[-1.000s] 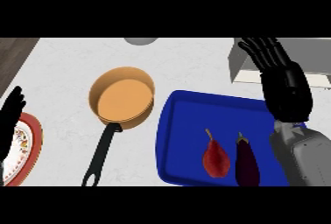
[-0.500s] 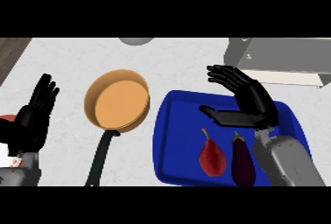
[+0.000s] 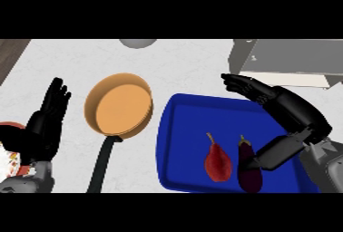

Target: Pick the pear from the tray and place it in the tiered shelf

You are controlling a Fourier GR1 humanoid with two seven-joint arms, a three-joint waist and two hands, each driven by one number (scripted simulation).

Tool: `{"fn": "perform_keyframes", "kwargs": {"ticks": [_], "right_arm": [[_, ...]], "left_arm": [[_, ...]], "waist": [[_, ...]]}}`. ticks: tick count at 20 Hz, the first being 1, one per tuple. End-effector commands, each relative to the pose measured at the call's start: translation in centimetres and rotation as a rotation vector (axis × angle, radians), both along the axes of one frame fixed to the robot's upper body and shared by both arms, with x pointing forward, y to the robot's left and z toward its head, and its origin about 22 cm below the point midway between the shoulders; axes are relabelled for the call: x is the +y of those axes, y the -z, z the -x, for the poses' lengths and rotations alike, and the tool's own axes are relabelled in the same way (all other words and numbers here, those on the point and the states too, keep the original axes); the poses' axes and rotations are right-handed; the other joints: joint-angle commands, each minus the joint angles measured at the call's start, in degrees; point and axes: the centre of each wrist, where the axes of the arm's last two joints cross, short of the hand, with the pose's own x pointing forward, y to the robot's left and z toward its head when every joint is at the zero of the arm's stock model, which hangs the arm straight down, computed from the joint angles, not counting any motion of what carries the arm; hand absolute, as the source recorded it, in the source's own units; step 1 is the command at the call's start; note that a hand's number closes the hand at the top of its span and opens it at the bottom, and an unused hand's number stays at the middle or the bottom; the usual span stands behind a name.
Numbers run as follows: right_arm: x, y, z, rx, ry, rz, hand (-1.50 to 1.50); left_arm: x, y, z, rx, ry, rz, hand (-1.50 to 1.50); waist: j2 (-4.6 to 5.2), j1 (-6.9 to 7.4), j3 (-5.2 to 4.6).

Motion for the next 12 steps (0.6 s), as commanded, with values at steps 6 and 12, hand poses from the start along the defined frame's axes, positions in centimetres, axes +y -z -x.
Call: {"fn": "perform_keyframes", "kwargs": {"ticks": [6,12], "right_arm": [[3.0,-8.1,2.7,-0.209,-0.054,0.636,-1.50],[8.2,-6.0,5.0,-0.189,-0.034,0.904,-1.50]], "left_arm": [[-0.3,0.6,0.6,0.006,0.024,0.004,0.00],[-0.6,0.4,0.2,-0.008,0.013,0.000,0.00]], "waist": [[-0.22,0.48,-0.22],[0.17,0.96,-0.10]]}}
